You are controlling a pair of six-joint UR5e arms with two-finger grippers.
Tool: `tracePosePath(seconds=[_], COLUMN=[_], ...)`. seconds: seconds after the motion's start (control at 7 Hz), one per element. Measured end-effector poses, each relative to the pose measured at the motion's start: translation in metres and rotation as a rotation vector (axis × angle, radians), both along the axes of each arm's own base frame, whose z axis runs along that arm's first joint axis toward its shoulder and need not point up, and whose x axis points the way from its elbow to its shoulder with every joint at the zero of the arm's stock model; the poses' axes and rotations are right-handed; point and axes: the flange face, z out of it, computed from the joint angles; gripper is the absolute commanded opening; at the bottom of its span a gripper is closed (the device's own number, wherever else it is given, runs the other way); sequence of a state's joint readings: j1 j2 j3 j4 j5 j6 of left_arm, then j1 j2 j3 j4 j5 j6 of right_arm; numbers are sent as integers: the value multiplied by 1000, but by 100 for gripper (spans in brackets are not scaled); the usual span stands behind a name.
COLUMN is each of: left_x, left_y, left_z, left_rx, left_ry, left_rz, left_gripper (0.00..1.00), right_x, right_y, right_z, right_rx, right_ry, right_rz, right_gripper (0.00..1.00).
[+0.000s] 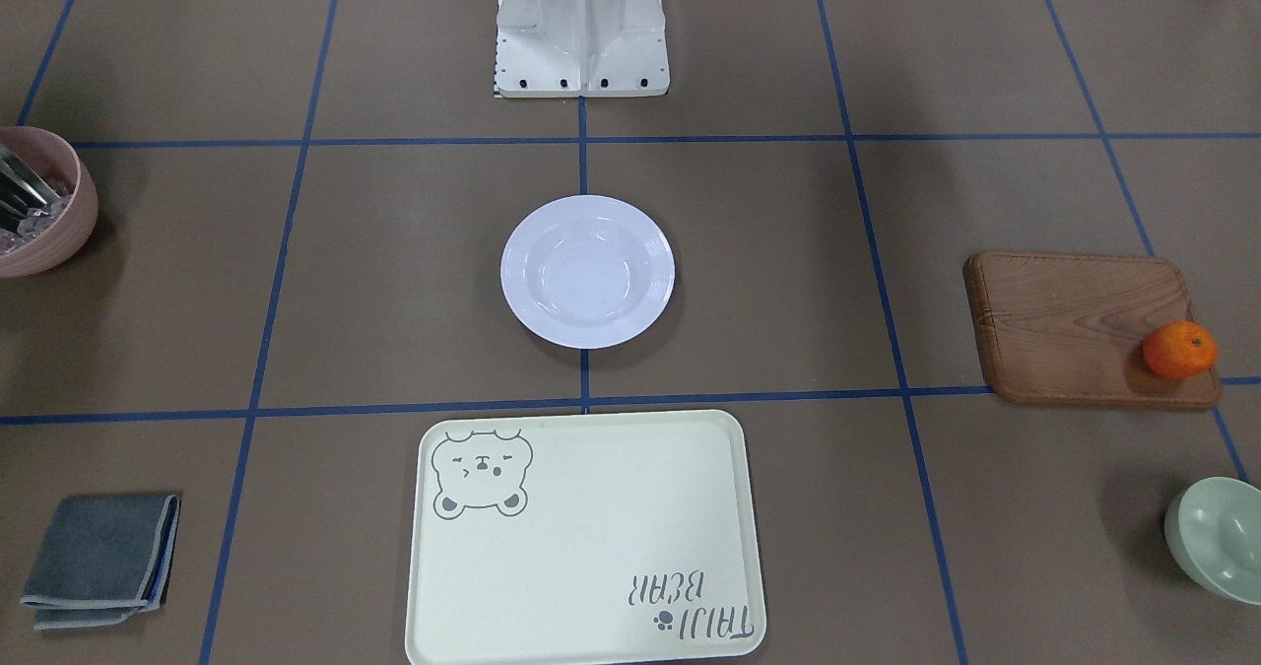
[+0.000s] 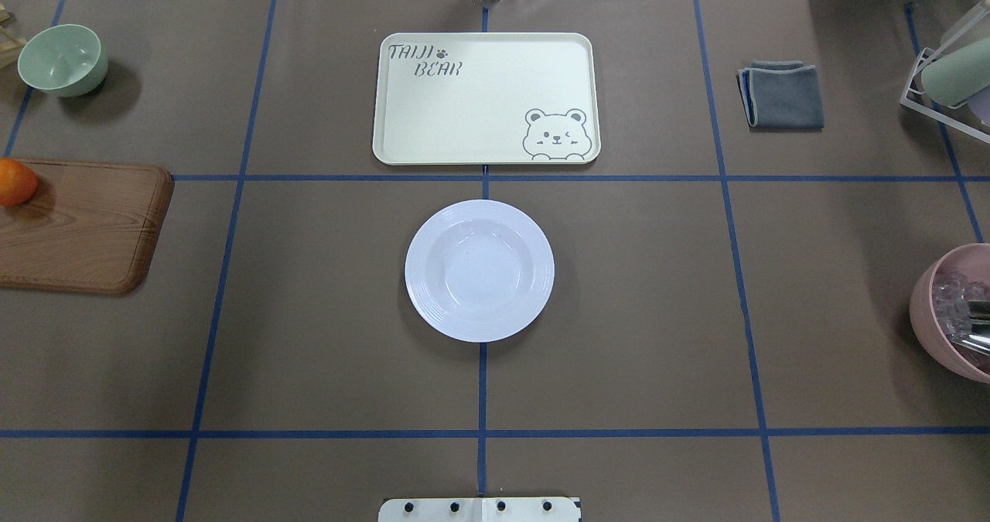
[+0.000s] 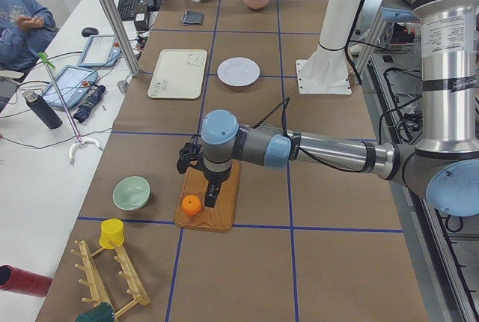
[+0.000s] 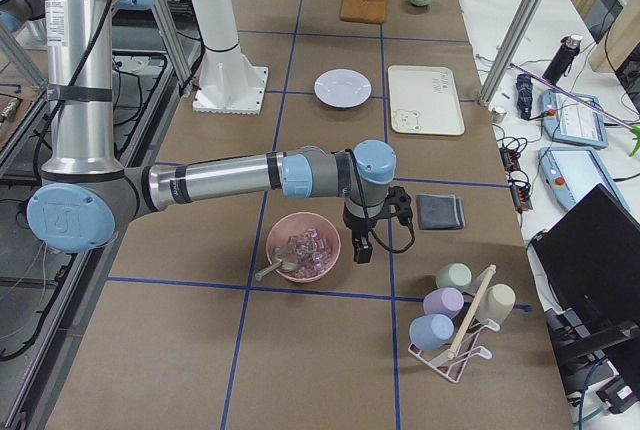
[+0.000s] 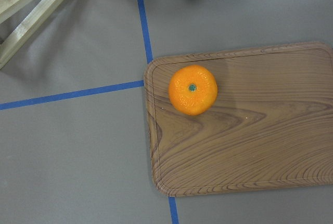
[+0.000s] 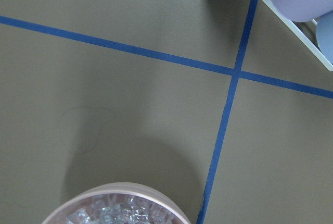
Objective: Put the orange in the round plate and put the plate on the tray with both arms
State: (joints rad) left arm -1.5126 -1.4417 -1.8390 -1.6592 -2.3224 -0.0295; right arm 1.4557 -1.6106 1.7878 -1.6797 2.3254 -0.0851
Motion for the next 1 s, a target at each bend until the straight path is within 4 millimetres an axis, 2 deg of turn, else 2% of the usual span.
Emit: tracePosePath(seconds=[0.71, 1.0], left_x=[-1, 0], left_y=[17, 19], left_z=[12, 11], left_rx=[41, 38], left_ry=[4, 17], left_rz=[6, 4], left_gripper=[98, 98], right_x=[2, -1], right_y=[0, 1], right_z=[5, 6], right_rx=[-3, -15], right_ry=[-6, -43], right_rz=[-4, -5], right_gripper=[100, 100])
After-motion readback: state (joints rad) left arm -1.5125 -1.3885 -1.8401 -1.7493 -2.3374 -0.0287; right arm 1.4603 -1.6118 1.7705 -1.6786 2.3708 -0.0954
